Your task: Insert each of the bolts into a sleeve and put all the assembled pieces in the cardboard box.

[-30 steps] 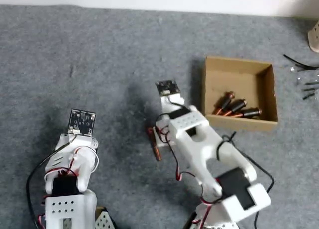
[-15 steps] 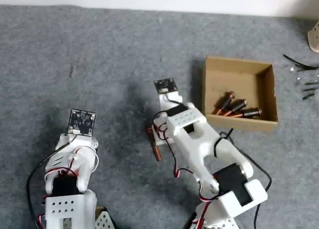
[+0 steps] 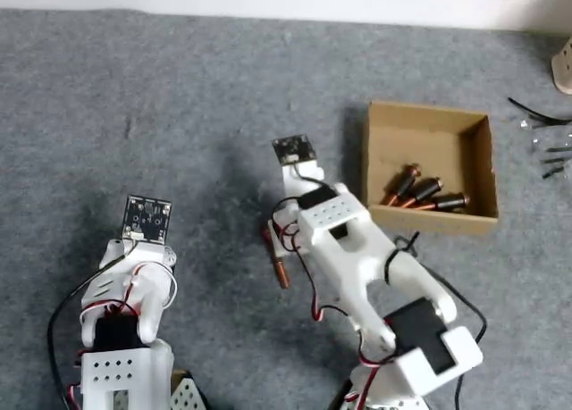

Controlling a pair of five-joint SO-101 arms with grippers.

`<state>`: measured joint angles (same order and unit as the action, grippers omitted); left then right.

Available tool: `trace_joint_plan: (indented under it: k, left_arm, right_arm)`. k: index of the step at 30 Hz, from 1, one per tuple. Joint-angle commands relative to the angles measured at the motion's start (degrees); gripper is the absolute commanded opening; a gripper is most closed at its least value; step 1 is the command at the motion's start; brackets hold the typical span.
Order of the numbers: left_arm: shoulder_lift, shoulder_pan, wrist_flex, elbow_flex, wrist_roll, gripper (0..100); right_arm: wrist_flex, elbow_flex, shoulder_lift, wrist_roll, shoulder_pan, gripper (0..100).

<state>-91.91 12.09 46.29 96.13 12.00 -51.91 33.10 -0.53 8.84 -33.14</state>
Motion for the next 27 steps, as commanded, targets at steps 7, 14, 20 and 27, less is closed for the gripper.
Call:
trace_joint_plan:
  k: [7, 14, 20, 27]
  left_arm:
    - [-0.4, 0.84, -0.18, -2.95, 0.26, 3]
    - [-0.4, 0.84, -0.18, -2.95, 0.26, 3]
    - [-0.4, 0.84, -0.18, -2.95, 0.26, 3]
    - [-0.4, 0.84, -0.18, -2.86, 0.26, 3]
  right_arm:
    - [-2.24, -12.26, -9.45, 2.46, 4.18, 16.7]
    - [-5.49, -18.07, -16.75, 6.68, 5.41, 16.7]
    - [-5.49, -17.8, -17.45, 6.86, 7.34, 16.7]
    - [-5.67, -17.71, -17.27, 6.95, 10.07, 16.7]
